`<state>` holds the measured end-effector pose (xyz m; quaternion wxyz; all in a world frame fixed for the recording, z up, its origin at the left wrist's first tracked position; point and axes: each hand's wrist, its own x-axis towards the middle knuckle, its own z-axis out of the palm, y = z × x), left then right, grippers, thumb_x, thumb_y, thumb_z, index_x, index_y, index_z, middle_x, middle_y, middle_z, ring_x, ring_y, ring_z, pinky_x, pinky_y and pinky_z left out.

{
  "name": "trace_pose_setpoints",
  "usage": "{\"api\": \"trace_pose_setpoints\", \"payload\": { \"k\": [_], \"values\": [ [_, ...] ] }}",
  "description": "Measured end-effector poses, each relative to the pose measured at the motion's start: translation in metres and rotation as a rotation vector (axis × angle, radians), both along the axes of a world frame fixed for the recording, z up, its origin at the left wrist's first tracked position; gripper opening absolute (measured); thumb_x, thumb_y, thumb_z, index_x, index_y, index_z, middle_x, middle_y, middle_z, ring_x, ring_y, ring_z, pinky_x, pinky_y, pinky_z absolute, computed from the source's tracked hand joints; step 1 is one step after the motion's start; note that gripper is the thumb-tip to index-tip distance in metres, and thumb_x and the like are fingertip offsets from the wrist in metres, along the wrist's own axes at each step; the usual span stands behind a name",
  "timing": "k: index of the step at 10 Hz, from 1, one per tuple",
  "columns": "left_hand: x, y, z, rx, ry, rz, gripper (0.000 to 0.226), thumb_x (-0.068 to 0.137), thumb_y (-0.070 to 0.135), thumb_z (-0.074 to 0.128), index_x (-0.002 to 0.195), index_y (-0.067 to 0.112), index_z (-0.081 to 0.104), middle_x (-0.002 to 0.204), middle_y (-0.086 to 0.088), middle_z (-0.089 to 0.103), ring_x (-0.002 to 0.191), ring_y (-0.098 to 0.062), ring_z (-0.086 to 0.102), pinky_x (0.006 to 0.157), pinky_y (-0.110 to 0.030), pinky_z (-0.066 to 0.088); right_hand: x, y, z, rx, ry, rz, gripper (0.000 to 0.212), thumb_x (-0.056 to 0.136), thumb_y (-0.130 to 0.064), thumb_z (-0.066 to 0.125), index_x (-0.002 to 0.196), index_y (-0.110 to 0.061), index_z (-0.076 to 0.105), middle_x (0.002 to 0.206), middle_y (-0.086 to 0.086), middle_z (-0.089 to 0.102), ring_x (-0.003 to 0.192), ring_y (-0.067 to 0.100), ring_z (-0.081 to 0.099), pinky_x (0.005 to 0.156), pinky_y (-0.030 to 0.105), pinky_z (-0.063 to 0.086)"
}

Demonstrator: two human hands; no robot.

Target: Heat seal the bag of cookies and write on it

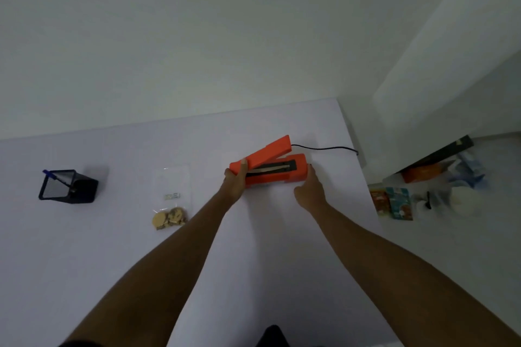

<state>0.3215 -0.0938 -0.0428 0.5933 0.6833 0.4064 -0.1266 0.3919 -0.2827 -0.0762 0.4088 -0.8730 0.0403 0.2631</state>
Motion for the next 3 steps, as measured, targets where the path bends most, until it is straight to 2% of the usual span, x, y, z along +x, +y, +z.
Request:
{"api": "trace_pose_setpoints", "payload": {
  "k": [1, 2, 3],
  "values": [
    [-0.005, 0.006, 0.005, -0.002, -0.012, -0.096, 0.083, 0.097, 0.062, 0.029, 0.153, 0.003, 0.014, 0.156, -0.015, 0.031, 0.142, -0.031, 0.034, 0.11, -0.037, 0.031, 0.001, -0.005, 0.001, -0.035, 0.002, 0.054, 0.066, 0.087, 0.004, 0.057, 0.147, -0.016, 0.037, 0.13, 0.011, 0.059, 0.12, 0.032, 0.058, 0.1, 0.04, 0.049],
    [-0.018, 0.021, 0.015, 0.182, 0.022, -0.256, 0.093, 0.091, 0.072, 0.025, 0.155, 0.006, 0.012, 0.162, -0.014, 0.022, 0.147, -0.03, 0.026, 0.116, -0.041, 0.023, 0.005, -0.012, 0.024, -0.091, -0.04, 0.153, 0.046, 0.099, -0.013, 0.053, 0.143, -0.011, 0.044, 0.134, 0.013, 0.059, 0.125, 0.032, 0.057, 0.102, 0.038, 0.044],
    [-0.025, 0.045, 0.032, 0.511, 0.078, -0.408, 0.092, 0.089, 0.077, 0.019, 0.157, 0.015, 0.009, 0.165, -0.008, 0.013, 0.152, -0.026, 0.012, 0.121, -0.053, 0.007, 0.027, -0.009, 0.054, -0.119, -0.167, 0.192, 0.05, 0.104, -0.023, 0.045, 0.151, -0.007, 0.036, 0.153, 0.014, 0.045, 0.14, 0.031, 0.043, 0.116, 0.041, 0.034]
  ]
}}
